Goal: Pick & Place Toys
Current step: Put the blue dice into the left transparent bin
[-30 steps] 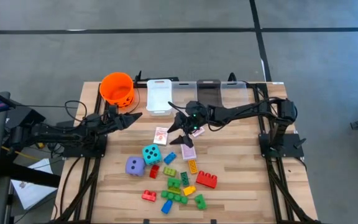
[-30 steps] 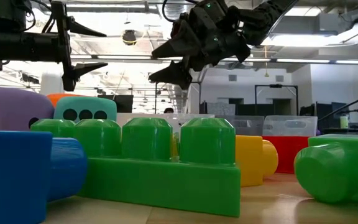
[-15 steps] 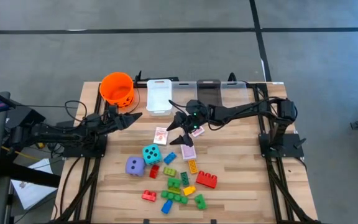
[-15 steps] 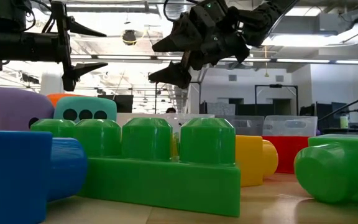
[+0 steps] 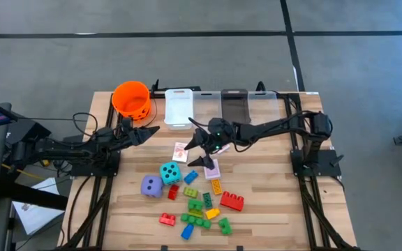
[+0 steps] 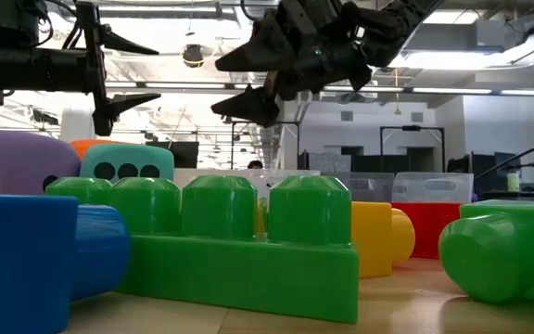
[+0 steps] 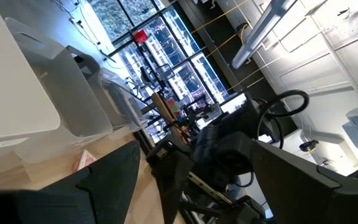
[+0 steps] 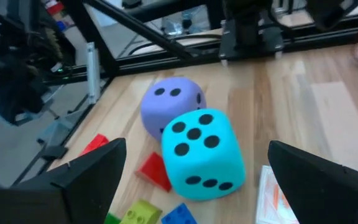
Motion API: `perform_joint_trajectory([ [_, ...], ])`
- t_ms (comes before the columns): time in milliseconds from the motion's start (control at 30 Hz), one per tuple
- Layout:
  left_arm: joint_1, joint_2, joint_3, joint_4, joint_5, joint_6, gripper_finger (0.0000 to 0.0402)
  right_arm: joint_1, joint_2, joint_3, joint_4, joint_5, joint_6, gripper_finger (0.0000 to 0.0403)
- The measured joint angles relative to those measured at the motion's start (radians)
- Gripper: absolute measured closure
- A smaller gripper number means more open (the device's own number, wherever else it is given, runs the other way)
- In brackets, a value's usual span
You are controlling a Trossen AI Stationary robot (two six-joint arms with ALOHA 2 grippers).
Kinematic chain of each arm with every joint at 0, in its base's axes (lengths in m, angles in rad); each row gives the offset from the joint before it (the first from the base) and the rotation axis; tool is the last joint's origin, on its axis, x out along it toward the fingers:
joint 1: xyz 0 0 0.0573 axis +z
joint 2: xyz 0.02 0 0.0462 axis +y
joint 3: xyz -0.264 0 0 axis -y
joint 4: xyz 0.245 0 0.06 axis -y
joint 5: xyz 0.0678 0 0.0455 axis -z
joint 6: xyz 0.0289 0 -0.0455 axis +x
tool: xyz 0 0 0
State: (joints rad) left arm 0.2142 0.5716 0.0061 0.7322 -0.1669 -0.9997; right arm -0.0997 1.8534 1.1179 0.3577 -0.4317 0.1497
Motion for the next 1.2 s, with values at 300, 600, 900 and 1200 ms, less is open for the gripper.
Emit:
perform_joint_trajectory([
  [300, 0.000, 0.000, 0.000, 0.000, 0.000, 0.000, 0.0103, 0.008, 0.000, 0.000, 0.011, 0.021, 0.035, 0.0017],
  [600, 0.000, 0.000, 0.000, 0.000, -0.014, 0.000, 0.0103, 0.028, 0.000, 0.000, 0.037, 0.020, 0.023, 0.0017],
  [900, 0.000, 0.000, 0.000, 0.000, -0.020, 0.000, 0.0103, 0.049, 0.000, 0.000, 0.022, 0.159, -0.080, 0.0017],
  [1200, 0.000, 0.000, 0.000, 0.000, -0.022, 0.000, 0.0103, 0.055, 0.000, 0.000, 0.018, 0.247, -0.170, 0.0017],
])
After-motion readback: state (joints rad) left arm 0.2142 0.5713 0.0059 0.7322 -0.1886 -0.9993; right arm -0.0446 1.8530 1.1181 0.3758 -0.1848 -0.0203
